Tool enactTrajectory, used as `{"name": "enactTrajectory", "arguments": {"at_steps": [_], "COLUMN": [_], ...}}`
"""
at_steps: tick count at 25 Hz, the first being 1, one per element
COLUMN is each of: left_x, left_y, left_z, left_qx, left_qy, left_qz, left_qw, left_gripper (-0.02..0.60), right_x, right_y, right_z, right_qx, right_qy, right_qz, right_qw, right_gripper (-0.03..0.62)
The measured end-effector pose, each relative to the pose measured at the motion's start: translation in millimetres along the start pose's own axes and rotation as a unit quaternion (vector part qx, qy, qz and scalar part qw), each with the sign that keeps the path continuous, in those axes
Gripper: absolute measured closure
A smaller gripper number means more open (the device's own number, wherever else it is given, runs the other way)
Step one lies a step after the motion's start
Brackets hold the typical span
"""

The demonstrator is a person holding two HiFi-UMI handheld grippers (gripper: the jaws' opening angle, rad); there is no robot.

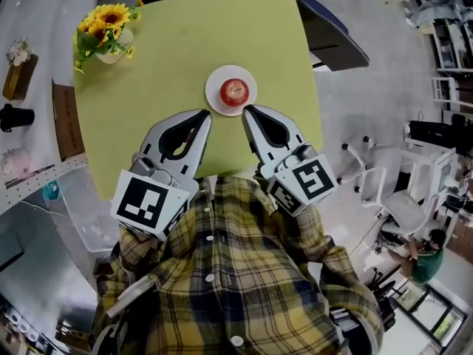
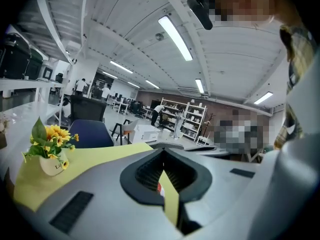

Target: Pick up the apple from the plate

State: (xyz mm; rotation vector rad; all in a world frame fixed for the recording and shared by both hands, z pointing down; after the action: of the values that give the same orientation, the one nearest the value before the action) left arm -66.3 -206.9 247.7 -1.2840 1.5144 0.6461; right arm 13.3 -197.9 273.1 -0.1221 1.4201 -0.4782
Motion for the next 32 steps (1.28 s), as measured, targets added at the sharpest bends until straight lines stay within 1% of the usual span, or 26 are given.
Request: {"name": "enactTrajectory", "arguments": {"at_steps": [4, 8, 12, 15, 17, 20, 24, 25, 27, 28, 31, 32], "left_x": [-5.2, -13.1, -9.2, -7.9, -7.6, -6.7, -7.2, -7.0, -7.7, -9.0, -18.0, -22.2], "left_y": [-5.2, -9.7, -13.2, -14.3, -15.4, -16.5, -21.1, -22.2, -24.5, -25.6, -29.6, -31.3], "left_z": [-5.6, -9.0, -7.6, -7.1, -8.4, -11.8, -17.7, -19.2, -21.7, -23.1, -28.4, -30.4], "left_qx": [-0.015, -0.014, 0.002, 0.016, 0.021, 0.026, 0.031, 0.032, 0.034, 0.036, 0.041, 0.042], "left_qy": [0.013, 0.03, 0.03, 0.029, 0.03, 0.03, 0.033, 0.034, 0.038, 0.04, 0.047, 0.048], "left_qz": [-0.007, -0.01, -0.002, 0.002, 0.005, 0.009, 0.015, 0.016, 0.017, 0.016, 0.01, 0.007], "left_qw": [0.9998, 0.9994, 0.9996, 0.9994, 0.9993, 0.9992, 0.9989, 0.9988, 0.9986, 0.9984, 0.998, 0.998], "left_gripper": [0.574, 0.574, 0.574, 0.574, 0.574, 0.574, 0.574, 0.574, 0.574, 0.574, 0.574, 0.574], "right_x": [-5.4, -9.1, -2.5, -2.5, -4.2, -5.5, -7.2, -8.7, -13.5, -15.5, -23.2, -23.4], "right_y": [-6.3, -8.4, -6.5, -5.7, -7.8, -13.2, -19.6, -21.1, -23.1, -23.7, -24.7, -26.2], "right_z": [1.4, 5.3, 9.9, 13.4, 17.1, 18.3, 17.7, 17.7, 18.5, 19.0, 21.7, 21.6], "right_qx": [-0.007, -0.004, 0.007, 0.013, 0.016, 0.034, 0.046, 0.05, 0.059, 0.062, 0.064, 0.065], "right_qy": [-0.011, -0.013, 0.0, -0.002, -0.002, -0.011, -0.015, -0.015, -0.02, -0.022, -0.016, -0.022], "right_qz": [-0.011, -0.018, -0.011, -0.012, -0.019, -0.026, -0.026, -0.029, -0.042, -0.046, -0.058, -0.055], "right_qw": [1.0, 1.0, 1.0, 1.0, 1.0, 0.999, 0.999, 0.998, 0.997, 0.997, 0.996, 0.996], "right_gripper": [0.595, 0.596, 0.596, 0.595, 0.595, 0.595, 0.594, 0.585, 0.53, 0.514, 0.487, 0.475]}}
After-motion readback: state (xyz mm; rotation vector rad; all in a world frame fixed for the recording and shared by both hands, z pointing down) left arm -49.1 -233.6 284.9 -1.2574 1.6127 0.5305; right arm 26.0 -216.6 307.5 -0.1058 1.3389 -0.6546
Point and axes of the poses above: the fingertips, and each gripper's own axes: y backward along the fingers, z to its right, x out of its top, the point moved 1 cm from there along y, backward along the fingers, and after that the axes turned 11 degrees about -x, right-handed, at the moved point
